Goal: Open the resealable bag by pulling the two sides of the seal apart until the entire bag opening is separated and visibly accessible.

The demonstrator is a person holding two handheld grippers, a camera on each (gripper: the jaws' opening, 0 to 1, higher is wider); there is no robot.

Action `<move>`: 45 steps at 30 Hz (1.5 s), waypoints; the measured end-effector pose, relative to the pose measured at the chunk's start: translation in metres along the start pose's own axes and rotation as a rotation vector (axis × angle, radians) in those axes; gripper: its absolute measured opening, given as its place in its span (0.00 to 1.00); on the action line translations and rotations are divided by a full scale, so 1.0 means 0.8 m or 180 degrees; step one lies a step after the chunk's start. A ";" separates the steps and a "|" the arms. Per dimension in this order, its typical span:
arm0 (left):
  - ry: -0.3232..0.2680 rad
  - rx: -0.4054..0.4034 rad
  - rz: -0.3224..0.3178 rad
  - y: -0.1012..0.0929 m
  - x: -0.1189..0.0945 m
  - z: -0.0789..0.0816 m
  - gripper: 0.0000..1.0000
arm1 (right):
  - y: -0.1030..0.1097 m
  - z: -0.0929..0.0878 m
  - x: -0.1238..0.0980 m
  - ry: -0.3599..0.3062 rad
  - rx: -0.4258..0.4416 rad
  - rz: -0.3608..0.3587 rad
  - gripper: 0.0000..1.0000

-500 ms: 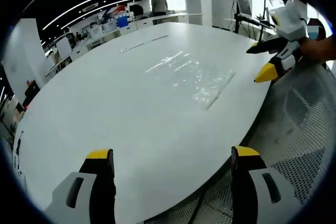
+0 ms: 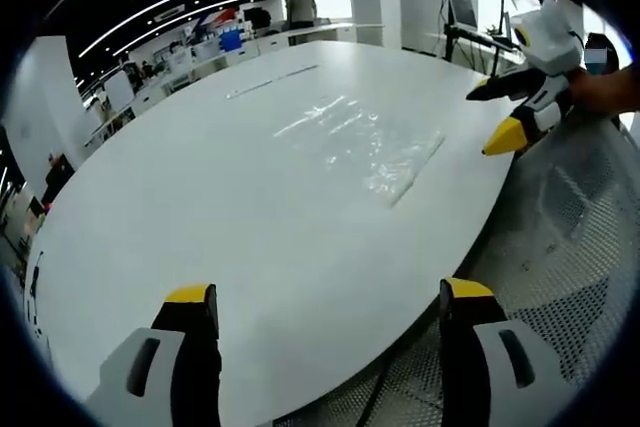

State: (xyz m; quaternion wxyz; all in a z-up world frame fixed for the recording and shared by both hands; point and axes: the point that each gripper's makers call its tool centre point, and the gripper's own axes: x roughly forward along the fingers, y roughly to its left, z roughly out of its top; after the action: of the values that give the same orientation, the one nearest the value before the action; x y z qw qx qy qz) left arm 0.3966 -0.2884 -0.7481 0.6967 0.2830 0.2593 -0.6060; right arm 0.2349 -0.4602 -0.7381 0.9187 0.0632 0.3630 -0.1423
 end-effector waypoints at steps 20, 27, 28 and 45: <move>0.0083 0.0017 0.0027 0.004 0.003 -0.005 0.90 | 0.001 0.006 0.004 -0.0032 -0.0003 0.0053 0.93; 0.0063 0.0035 0.0058 0.006 0.003 -0.003 0.90 | 0.000 0.007 0.003 -0.0047 0.0022 0.0042 0.93; 0.0071 0.0038 0.0064 0.007 0.003 -0.003 0.90 | 0.000 0.007 0.003 -0.0050 0.0016 0.0045 0.93; 0.0044 0.0051 0.0063 0.006 0.002 -0.002 0.91 | -0.003 0.002 0.003 0.0000 0.0001 -0.0018 0.94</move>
State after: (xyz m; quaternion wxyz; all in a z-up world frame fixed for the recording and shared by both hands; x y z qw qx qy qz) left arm 0.4016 -0.2880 -0.7499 0.6985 0.2953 0.2564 -0.5992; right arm 0.2365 -0.4636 -0.7383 0.9182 0.0624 0.3632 -0.1450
